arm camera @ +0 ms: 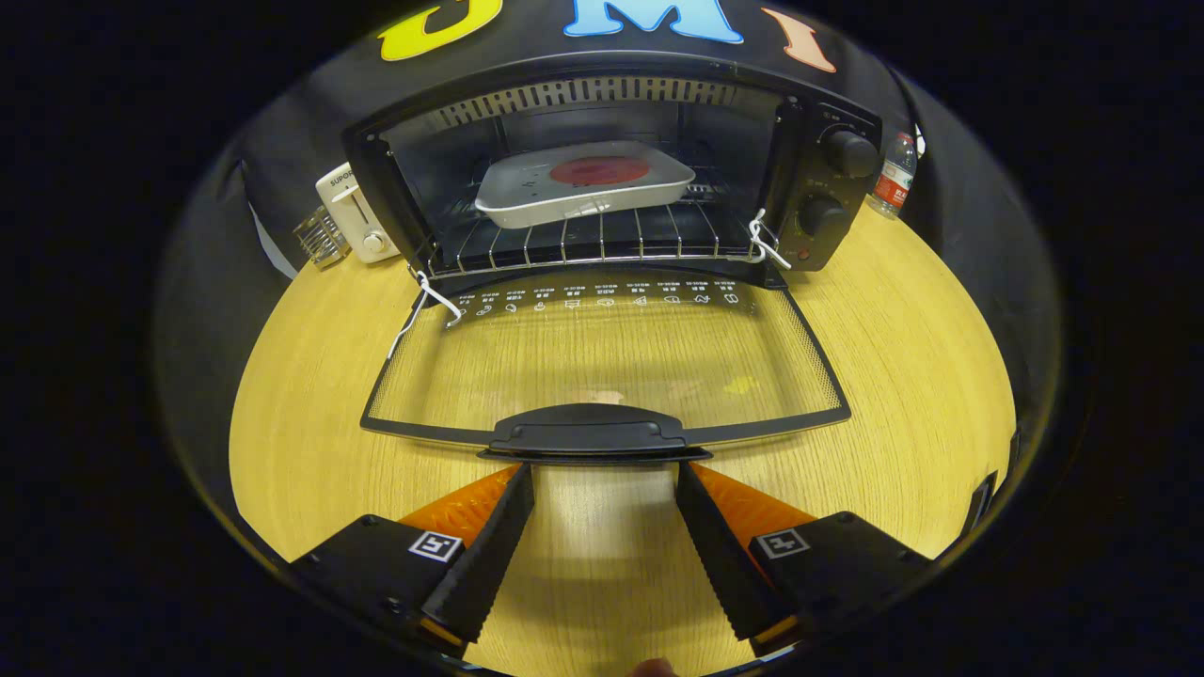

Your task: Open the toaster oven, put the food inside, and close the toaster oven door.

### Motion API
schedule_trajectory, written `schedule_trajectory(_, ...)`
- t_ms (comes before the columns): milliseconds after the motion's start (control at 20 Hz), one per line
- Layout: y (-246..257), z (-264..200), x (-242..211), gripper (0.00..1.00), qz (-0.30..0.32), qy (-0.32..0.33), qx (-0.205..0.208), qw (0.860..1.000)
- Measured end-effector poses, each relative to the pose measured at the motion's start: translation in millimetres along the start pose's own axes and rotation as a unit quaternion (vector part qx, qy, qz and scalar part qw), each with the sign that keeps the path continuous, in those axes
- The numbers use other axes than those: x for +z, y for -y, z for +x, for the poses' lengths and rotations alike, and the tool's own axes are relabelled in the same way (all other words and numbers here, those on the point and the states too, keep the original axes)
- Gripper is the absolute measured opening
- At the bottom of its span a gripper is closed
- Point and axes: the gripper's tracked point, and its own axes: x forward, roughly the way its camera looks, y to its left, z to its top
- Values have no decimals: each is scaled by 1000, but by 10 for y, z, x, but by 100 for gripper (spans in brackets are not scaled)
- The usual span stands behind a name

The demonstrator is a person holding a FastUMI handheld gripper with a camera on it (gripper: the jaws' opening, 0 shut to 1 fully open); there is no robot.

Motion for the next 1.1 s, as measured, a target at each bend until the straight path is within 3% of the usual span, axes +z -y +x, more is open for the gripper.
schedule_trajectory(400, -5, -45, 24, 97, -3, 6, -10, 1000)
schedule_trajectory(1100, -12, -436, 201, 97, -5, 63, 11, 998)
